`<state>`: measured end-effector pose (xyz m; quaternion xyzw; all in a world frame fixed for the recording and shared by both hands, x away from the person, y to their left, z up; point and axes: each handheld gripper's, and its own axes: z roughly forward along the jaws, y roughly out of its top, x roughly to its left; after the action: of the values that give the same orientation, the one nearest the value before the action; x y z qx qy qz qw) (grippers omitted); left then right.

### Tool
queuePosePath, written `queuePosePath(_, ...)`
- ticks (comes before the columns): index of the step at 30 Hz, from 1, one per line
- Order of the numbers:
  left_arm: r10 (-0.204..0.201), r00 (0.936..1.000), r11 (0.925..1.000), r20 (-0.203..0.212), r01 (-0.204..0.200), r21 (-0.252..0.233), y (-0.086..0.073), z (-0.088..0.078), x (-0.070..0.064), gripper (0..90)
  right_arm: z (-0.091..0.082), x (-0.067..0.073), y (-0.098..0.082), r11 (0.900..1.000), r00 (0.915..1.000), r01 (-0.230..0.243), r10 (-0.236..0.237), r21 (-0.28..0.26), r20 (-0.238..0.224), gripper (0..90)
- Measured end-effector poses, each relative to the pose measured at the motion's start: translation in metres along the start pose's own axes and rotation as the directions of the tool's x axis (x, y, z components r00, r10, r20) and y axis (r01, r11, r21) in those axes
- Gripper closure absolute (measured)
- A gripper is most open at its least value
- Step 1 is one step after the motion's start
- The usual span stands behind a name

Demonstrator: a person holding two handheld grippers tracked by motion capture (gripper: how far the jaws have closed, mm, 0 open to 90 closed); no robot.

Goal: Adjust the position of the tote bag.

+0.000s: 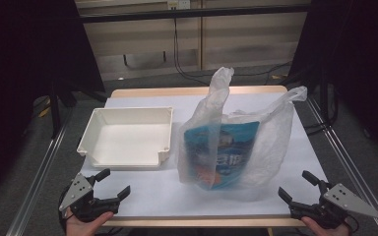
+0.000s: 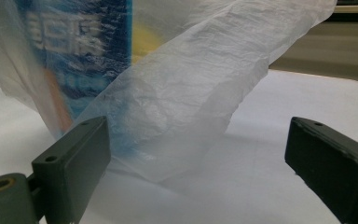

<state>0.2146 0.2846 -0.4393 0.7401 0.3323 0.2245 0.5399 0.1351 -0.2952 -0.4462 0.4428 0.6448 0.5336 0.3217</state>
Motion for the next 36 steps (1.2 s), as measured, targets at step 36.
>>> queuePosePath(36,0.016,0.9777,0.9997,0.209,-0.02,0.014,0.059,0.032,-0.033,24.1,0.004,0.01,0.006,0.999,0.9974,0.02,-0.019,0.026,-0.07,21.1)
